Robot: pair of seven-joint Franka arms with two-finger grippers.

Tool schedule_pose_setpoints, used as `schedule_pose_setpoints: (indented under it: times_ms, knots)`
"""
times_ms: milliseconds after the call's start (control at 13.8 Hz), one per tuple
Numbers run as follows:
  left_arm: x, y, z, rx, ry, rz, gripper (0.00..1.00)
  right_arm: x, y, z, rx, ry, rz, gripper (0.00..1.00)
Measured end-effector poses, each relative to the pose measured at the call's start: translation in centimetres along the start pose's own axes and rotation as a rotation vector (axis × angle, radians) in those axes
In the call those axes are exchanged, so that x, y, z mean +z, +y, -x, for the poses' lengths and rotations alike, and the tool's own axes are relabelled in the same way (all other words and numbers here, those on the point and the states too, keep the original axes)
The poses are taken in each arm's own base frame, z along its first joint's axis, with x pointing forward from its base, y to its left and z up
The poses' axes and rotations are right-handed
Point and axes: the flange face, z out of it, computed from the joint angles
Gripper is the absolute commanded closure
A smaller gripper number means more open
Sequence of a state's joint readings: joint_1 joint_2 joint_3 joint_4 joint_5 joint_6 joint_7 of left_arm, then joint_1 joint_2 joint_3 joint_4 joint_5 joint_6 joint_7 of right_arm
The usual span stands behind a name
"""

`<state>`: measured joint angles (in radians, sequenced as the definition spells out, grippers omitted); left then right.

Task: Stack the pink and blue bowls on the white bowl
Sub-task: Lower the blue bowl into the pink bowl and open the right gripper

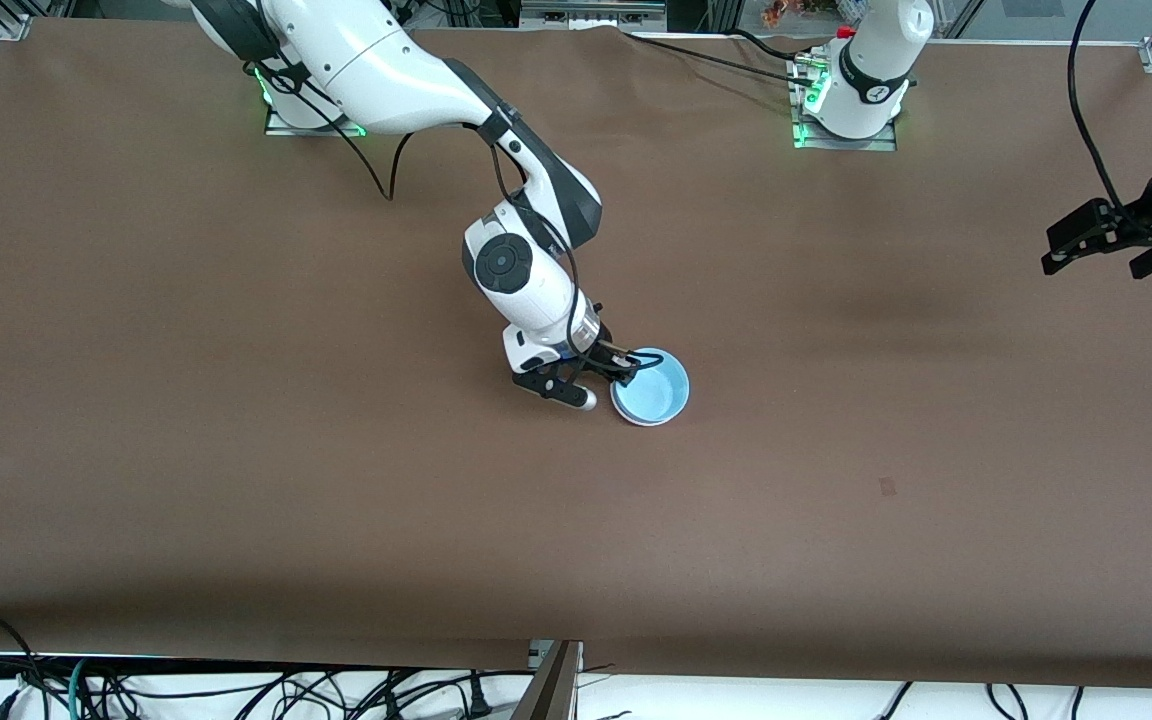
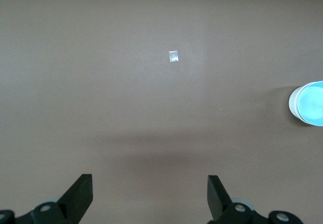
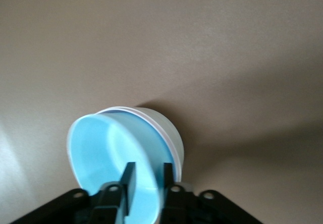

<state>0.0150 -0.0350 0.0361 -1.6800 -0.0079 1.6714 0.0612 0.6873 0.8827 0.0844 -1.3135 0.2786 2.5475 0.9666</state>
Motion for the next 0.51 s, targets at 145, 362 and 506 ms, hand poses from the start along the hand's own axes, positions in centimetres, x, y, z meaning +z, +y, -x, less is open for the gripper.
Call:
schedule_pose_setpoints:
  times_ms: [145,362,506]
  knots:
    - [-0.3,0.0,0.2,-0.002,0.000,0.000,0.00,-0.7,-0.7,-0.1,0.004,0.006,-0.017,0.01]
    - [-0.2,0.0,0.2,-0.002,-0.002,0.000,0.00,-1.9,-1.5,-0.2,0.005,0.012,-0.034,0.01]
    - [-0.2,0.1,0.2,-0.001,-0.004,0.000,0.00,-2.9,-1.8,-0.5,0.005,0.010,-0.027,0.01]
